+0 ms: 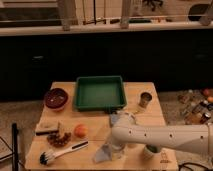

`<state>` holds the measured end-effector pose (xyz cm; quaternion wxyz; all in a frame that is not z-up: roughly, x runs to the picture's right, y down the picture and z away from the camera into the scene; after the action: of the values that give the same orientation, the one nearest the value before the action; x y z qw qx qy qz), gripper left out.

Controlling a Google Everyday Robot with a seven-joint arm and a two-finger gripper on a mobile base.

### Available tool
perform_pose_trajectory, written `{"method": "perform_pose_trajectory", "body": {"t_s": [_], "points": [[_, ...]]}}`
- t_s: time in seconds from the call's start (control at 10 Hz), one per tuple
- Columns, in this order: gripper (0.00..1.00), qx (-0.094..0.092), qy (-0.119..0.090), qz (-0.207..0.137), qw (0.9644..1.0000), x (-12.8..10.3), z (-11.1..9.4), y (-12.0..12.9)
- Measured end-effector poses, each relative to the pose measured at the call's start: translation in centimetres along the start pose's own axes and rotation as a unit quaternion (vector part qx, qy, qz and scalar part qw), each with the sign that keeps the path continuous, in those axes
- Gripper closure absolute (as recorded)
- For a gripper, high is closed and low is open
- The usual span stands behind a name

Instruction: Place towel in tray

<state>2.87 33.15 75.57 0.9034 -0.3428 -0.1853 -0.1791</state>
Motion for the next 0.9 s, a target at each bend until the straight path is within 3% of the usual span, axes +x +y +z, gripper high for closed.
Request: {"method": "perform_pose_trajectory", "body": {"t_s": [0.3, 0.4, 0.7, 0.9], "points": [[0.96, -0.004, -0.002, -0.002, 1.0, 0.1, 0.0, -0.1], [1.0, -0.005, -0.001, -0.002, 1.0, 0.1, 0.0, 0.0], [1.0, -0.002, -0.007, -0.008, 0.9999, 0.7, -0.2, -0.1], [1.0, 0.005, -0.018, -0.012, 0.9998, 0.9, -1.6, -0.2]]}}
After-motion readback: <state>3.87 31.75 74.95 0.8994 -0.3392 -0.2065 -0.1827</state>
